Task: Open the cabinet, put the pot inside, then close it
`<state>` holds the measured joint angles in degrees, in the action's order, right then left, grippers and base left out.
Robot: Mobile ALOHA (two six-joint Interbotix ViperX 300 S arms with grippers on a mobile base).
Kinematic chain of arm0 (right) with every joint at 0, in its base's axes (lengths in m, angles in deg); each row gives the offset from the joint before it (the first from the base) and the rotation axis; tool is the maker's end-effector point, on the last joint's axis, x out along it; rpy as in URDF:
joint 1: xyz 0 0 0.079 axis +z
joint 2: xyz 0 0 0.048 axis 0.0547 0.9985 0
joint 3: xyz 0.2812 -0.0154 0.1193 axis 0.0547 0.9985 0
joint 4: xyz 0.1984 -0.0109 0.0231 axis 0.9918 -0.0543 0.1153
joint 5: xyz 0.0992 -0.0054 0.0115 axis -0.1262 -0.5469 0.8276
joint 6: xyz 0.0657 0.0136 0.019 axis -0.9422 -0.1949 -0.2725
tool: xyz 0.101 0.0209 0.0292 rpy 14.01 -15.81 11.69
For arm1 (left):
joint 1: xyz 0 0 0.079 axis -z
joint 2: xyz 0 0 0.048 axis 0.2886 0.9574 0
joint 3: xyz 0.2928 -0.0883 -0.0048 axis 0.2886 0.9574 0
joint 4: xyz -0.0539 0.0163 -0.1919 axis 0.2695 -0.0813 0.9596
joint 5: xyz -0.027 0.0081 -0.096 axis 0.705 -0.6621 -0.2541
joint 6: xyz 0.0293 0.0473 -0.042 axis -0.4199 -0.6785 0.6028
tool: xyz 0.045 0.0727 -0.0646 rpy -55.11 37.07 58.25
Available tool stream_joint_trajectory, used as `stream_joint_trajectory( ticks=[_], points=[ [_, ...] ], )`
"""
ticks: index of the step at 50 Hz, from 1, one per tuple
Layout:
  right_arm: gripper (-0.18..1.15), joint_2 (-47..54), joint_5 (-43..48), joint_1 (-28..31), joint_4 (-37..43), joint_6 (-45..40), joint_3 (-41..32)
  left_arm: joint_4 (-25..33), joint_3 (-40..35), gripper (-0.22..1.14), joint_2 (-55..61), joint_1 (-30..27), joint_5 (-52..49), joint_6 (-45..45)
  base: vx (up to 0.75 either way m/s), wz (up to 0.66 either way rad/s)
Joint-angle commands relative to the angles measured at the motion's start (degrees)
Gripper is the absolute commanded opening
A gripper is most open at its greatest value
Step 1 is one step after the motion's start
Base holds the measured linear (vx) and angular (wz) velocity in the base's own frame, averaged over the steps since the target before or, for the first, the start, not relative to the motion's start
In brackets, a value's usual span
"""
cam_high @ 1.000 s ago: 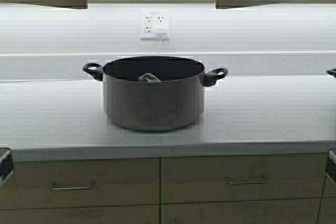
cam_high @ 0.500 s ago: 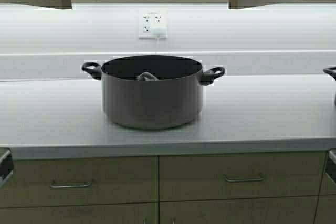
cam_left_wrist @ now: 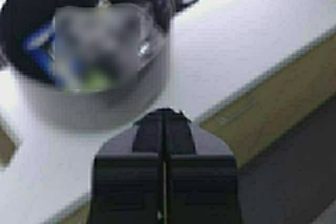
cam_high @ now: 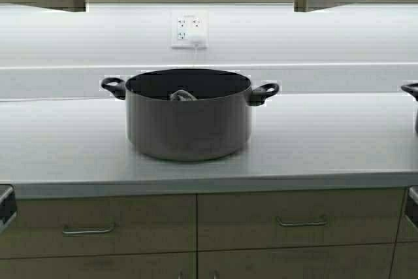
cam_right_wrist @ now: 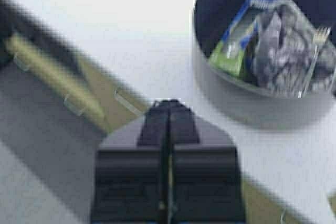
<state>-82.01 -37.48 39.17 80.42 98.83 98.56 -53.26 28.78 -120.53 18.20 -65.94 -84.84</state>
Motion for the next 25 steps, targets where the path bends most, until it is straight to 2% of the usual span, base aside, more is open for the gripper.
stream_joint_trajectory(
  ticks=[1, 15, 25],
  points=[
    [0.06, 3.52, 6.33, 0.44, 0.00, 0.09, -1.93, 0.62, -2.20, 0.04, 3.96, 2.81, 6.50, 0.70, 0.00, 0.00],
    [0.06, 13.80, 10.37, 0.35, -0.53, 0.35, -9.58, 0.53, -9.23, 0.02, 17.05, 4.13, 17.23, 3.69, 0.00, 0.00],
    [0.06, 19.42, 11.78, -0.18, -1.14, 0.09, -14.15, 0.35, -18.63, 0.02, 29.53, 3.78, 18.63, 3.43, 0.00, 0.00]
  ],
)
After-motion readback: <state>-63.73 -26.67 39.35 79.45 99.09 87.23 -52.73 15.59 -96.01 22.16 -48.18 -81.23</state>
